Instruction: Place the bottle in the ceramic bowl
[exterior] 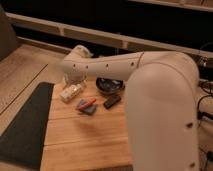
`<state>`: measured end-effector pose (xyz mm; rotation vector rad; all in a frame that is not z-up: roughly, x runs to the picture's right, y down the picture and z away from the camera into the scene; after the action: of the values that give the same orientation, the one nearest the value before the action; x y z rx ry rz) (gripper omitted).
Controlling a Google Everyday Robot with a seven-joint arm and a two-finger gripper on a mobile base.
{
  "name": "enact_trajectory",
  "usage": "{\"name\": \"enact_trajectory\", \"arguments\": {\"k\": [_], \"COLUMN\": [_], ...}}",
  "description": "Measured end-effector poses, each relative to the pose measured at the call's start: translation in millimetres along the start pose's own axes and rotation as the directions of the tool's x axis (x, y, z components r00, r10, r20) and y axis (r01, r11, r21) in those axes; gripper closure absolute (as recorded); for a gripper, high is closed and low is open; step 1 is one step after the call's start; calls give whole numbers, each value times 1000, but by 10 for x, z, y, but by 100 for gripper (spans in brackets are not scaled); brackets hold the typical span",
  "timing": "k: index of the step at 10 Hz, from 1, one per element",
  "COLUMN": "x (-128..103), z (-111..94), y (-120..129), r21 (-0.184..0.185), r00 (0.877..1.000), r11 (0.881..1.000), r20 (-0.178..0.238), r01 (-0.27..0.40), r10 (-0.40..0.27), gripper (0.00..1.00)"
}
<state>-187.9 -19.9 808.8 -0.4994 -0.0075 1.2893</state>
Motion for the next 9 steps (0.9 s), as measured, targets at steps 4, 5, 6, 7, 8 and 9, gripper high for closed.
{"name": "enact_trajectory", "arguments": {"k": [4,5,6,7,8,9], "x": [-270,-282,-287,-293,-324,-372], "z": [698,742,746,741,725,715], "y": [125,127,122,91,32,-76], "r21": [-92,-97,-97,-89,-75,-51], "r00": [993,992,992,994,998,999], "r11": [991,990,990,993,996,999], "r20": [-57,-60,-61,-60,-50,-32], "r01": [98,103,101,83,38,-18], "r10": [-104,-109,-107,-89,-42,16], "gripper": [35,35,35,35,35,35]}}
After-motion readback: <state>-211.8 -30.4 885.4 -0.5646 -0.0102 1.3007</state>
